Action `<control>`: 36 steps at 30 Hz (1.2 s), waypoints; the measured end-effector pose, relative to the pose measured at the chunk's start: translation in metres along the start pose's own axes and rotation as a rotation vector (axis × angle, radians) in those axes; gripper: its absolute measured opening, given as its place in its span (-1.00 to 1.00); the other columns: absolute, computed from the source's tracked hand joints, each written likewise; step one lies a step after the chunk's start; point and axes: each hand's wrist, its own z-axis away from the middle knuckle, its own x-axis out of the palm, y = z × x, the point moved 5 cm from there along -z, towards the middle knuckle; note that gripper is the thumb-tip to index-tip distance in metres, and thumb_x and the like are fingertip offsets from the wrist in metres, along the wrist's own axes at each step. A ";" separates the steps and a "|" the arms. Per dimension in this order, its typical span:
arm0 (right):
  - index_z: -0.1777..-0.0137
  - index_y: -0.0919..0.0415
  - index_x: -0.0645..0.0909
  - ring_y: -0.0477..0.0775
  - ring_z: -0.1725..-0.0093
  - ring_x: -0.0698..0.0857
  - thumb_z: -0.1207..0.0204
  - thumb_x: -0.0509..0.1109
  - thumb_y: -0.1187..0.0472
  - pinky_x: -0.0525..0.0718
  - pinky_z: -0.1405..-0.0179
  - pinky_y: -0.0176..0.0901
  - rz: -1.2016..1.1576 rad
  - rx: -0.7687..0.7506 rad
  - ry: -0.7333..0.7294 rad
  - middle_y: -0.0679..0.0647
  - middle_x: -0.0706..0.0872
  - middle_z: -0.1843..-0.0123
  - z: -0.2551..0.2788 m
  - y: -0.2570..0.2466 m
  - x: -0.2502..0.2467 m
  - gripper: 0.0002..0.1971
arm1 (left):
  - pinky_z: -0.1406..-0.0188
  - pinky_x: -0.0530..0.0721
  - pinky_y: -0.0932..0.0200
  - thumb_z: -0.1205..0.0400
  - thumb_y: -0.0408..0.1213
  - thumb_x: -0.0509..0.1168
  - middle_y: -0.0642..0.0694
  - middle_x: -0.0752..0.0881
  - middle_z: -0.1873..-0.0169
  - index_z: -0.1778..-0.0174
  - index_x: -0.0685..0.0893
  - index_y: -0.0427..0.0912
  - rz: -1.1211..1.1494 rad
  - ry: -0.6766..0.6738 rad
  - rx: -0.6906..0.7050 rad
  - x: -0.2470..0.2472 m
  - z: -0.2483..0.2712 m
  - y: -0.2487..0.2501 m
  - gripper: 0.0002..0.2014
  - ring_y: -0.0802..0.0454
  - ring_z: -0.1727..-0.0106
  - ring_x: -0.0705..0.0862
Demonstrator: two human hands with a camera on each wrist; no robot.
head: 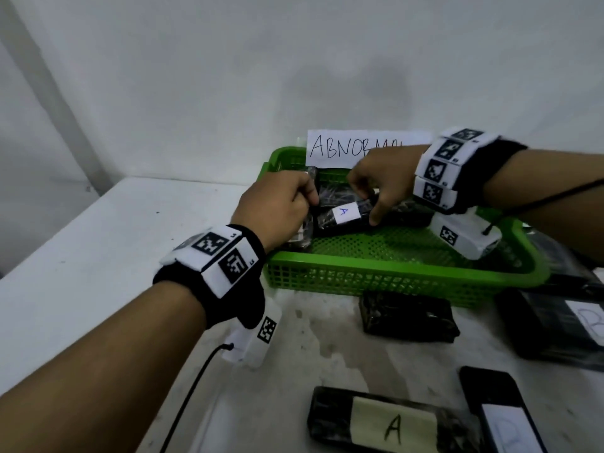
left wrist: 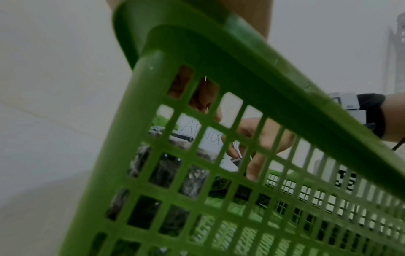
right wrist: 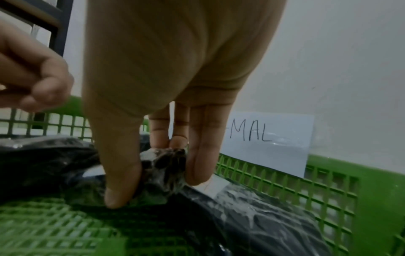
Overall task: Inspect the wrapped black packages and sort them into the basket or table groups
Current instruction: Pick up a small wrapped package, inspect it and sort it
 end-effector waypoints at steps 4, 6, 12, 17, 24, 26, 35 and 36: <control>0.18 0.05 0.59 0.01 0.26 0.72 -0.15 0.76 -0.15 0.66 0.12 -0.03 -0.012 -0.055 -0.028 0.02 0.82 0.22 -0.004 0.005 0.017 -0.53 | 0.18 0.54 0.14 -0.55 -0.42 0.10 0.04 0.82 0.17 0.24 0.71 0.06 -0.086 -0.036 -0.022 0.002 -0.002 0.000 -0.66 -0.01 0.12 0.74; 0.17 0.06 0.59 -0.03 0.28 0.69 -0.17 0.76 -0.16 0.59 0.17 -0.09 -0.036 -0.090 -0.025 0.00 0.81 0.23 -0.003 0.005 0.026 -0.52 | 0.21 0.47 0.16 -0.57 -0.40 0.11 0.06 0.82 0.16 0.21 0.70 0.07 -0.134 -0.043 -0.031 0.002 -0.003 0.002 -0.68 0.02 0.12 0.75; 0.10 0.00 0.59 -0.21 0.31 0.59 -0.23 0.71 -0.22 0.43 0.31 -0.17 -0.027 -0.118 0.014 -0.16 0.72 0.22 -0.001 0.007 0.031 -0.53 | 0.04 0.57 0.11 -0.58 -0.37 0.16 0.08 0.82 0.05 0.14 0.71 0.09 -0.251 -0.088 -0.008 0.007 -0.005 0.007 -0.72 -0.02 -0.05 0.72; 0.00 -0.03 0.59 -0.11 0.23 0.59 -0.24 0.65 -0.33 0.38 0.34 -0.25 0.000 -0.103 0.051 -0.21 0.66 0.16 0.007 0.010 0.027 -0.48 | 0.13 0.55 0.17 -0.57 -0.39 0.16 0.07 0.83 0.09 0.12 0.77 0.07 -0.248 -0.168 0.018 0.011 -0.006 0.006 -0.69 0.02 0.07 0.72; 0.10 0.02 0.68 -0.19 0.28 0.63 -0.50 0.49 -0.22 0.60 0.03 -0.05 -0.019 -0.038 0.236 -0.06 0.79 0.15 0.050 0.010 -0.062 -0.69 | 0.23 0.66 0.35 -0.60 -0.52 0.15 0.03 0.81 0.21 0.13 0.80 -0.09 -0.013 -0.126 0.045 0.005 -0.002 0.011 -0.65 0.36 0.35 0.67; 0.17 0.05 0.69 -0.14 0.27 0.65 -0.55 0.48 -0.14 0.63 0.00 0.00 0.018 -0.020 0.281 0.02 0.81 0.17 0.073 0.004 -0.082 -0.73 | -0.05 0.76 0.26 -0.60 -0.59 0.12 0.03 0.81 0.22 0.13 0.81 -0.14 0.174 -0.015 0.037 -0.009 0.003 0.013 -0.62 0.30 0.20 0.76; 0.24 0.04 0.74 -0.08 0.35 0.67 -0.45 0.44 -0.30 0.62 0.24 -0.13 -0.219 -0.059 0.109 -0.10 0.76 0.35 0.161 -0.069 -0.006 -0.60 | 0.35 0.58 0.33 -0.59 -0.45 0.20 0.17 0.69 0.46 0.25 0.76 -0.07 0.142 0.042 0.143 -0.030 0.066 0.060 -0.73 0.29 0.44 0.63; 0.22 0.01 0.75 -0.11 0.29 0.70 -0.42 0.46 -0.33 0.65 0.20 -0.15 -0.238 -0.060 0.062 -0.13 0.78 0.30 0.167 -0.080 0.012 -0.61 | 0.38 0.52 0.30 -0.61 -0.41 0.22 0.18 0.66 0.45 0.26 0.75 -0.06 0.111 0.012 0.134 -0.025 0.079 0.064 -0.75 0.28 0.43 0.59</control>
